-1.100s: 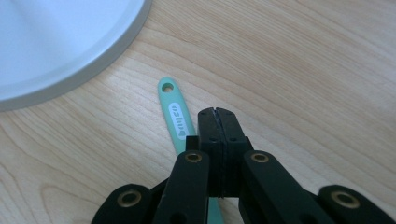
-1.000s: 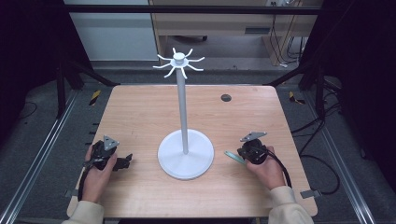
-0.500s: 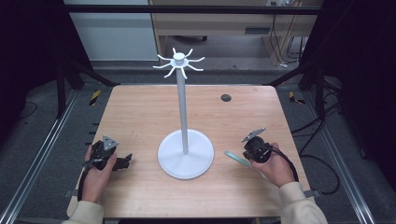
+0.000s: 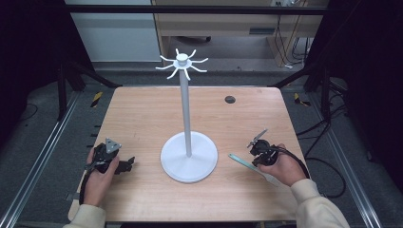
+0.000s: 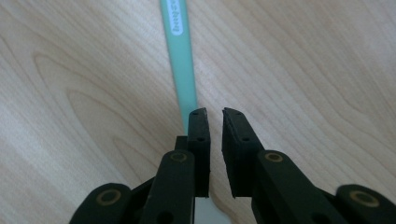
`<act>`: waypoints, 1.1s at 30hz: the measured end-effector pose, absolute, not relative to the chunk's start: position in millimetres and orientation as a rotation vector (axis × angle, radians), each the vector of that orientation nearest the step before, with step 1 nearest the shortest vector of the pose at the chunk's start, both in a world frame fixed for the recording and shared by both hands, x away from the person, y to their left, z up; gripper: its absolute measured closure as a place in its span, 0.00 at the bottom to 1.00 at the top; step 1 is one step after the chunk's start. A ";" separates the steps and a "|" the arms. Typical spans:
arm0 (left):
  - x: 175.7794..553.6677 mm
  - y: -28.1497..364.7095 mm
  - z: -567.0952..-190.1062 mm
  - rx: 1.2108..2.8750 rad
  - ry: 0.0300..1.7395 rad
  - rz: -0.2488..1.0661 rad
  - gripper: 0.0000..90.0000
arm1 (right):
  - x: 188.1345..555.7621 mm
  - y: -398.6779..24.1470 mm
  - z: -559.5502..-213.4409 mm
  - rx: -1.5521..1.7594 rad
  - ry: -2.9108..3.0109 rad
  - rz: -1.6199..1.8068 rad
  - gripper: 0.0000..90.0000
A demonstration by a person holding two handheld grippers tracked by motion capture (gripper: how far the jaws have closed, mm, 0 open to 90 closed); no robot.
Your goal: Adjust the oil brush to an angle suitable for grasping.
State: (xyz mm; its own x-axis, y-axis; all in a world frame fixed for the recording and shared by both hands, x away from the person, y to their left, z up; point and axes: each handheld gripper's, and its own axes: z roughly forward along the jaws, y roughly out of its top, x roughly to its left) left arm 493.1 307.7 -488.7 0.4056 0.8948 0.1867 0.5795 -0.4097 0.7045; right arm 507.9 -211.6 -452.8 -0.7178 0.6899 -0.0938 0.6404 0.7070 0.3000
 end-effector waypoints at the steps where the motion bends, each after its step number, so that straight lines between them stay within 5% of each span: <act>1: 493.1 307.8 -488.7 2.122 1.250 0.758 0.03 | 508.1 -211.4 -453.4 1.059 2.728 0.355 0.89; 12: 493.4 307.2 -489.2 2.126 1.249 0.753 0.03 | 509.5 -210.8 -456.1 1.037 2.803 0.293 0.81; 33: 493.3 307.6 -489.0 2.123 1.249 0.755 0.03 | 511.4 -205.7 -463.5 0.964 2.867 0.224 0.89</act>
